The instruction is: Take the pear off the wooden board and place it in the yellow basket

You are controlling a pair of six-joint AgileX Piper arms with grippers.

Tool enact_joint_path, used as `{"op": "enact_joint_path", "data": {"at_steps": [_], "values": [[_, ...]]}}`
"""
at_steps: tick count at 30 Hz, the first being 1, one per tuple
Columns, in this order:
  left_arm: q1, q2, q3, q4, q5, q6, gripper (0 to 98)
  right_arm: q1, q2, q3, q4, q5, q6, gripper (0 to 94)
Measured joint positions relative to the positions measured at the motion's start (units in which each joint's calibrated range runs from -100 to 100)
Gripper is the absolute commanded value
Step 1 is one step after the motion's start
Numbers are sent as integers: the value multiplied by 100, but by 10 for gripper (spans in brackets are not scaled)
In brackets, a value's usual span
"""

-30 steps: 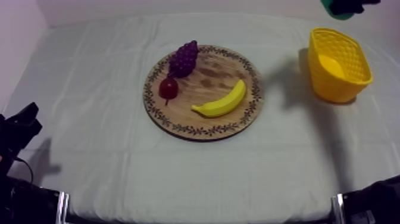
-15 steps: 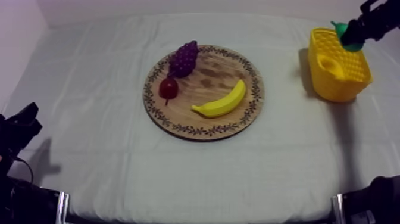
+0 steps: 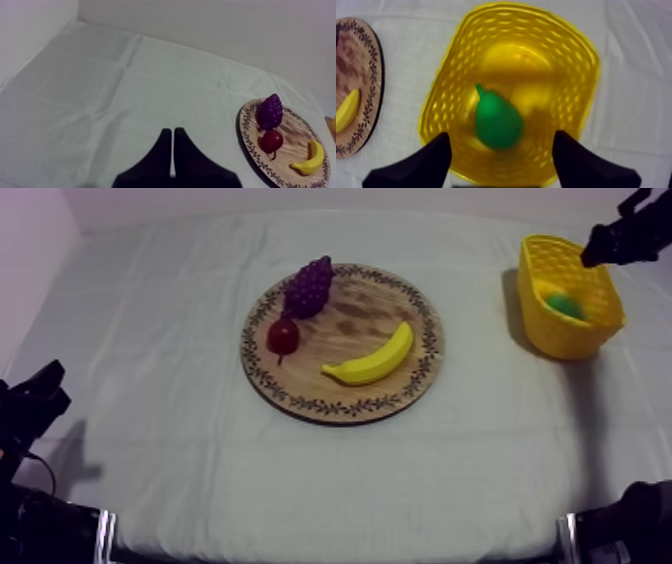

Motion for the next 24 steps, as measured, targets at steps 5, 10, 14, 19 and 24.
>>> {"op": "enact_joint_path", "data": {"at_steps": [5,10,14,19,24], "values": [[0,0,0,0,0,0,1,109,-393,-118,-30,324,-47,612],[0,0,0,0,0,0,1,167,-1058,73,-82,616,-32,509],[0,0,0,0,0,0,1,116,-1850,366,-55,565,-37,365],[0,0,0,0,0,0,1,-114,-3024,932,181,63,-236,199],[0,0,0,0,0,0,1,-562,-4205,1663,527,-369,-632,120]]}}
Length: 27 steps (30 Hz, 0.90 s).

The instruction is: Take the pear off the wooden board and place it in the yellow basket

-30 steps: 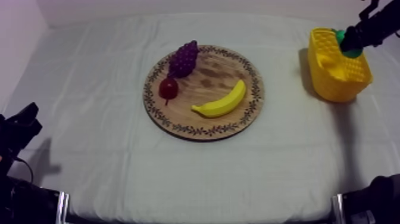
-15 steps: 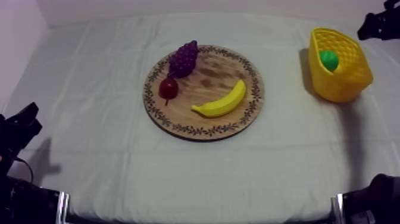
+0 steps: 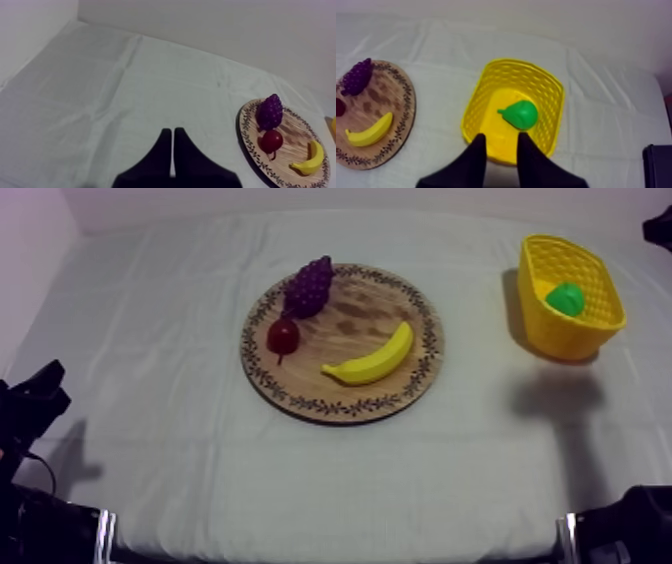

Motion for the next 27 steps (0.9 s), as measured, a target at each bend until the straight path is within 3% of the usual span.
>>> {"op": "enact_joint_path", "data": {"at_steps": [5,14,19,27], "values": [[0,0,0,0,0,0,1,-395,-1157,1075,505,-691,-469,61],[0,0,0,0,0,0,1,-474,-3204,3720,1094,-2168,-976,10],[0,0,0,0,0,0,1,-508,-4080,5051,1160,-2468,-1049,6],[0,0,0,0,0,0,1,-353,-4823,5803,710,-2134,-890,6]]}}
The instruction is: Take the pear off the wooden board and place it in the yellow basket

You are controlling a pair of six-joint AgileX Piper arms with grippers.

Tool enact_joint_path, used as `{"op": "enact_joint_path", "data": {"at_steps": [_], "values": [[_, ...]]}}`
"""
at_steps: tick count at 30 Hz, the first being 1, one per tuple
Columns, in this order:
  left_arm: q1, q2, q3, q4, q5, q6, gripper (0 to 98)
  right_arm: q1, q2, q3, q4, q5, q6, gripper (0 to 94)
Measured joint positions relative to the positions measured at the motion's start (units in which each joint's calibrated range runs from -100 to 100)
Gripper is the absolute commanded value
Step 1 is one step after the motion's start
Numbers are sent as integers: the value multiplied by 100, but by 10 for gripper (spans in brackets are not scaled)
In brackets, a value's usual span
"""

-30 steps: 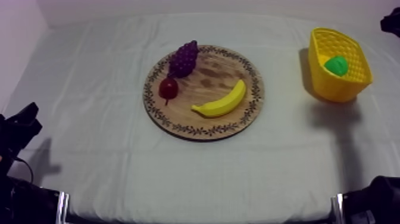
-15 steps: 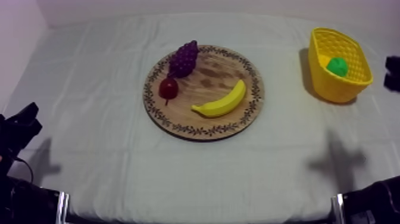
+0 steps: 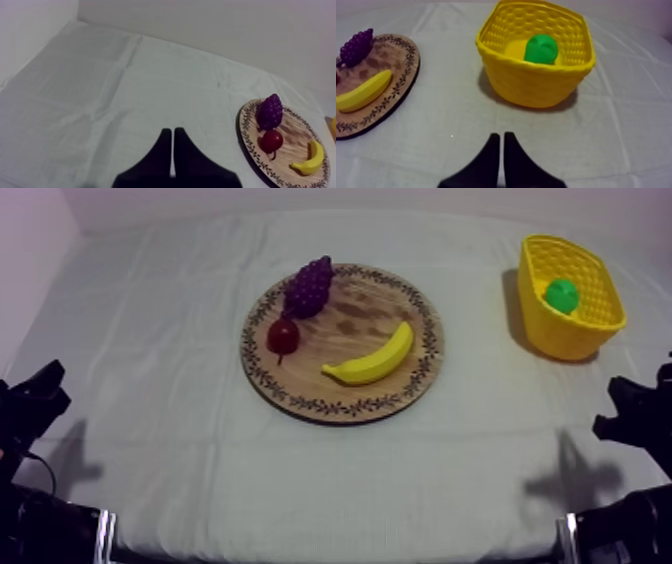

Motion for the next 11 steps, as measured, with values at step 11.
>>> {"op": "enact_joint_path", "data": {"at_steps": [11], "values": [[0,0,0,0,0,0,1,85,-166,80,-64,-294,618,6]]}}
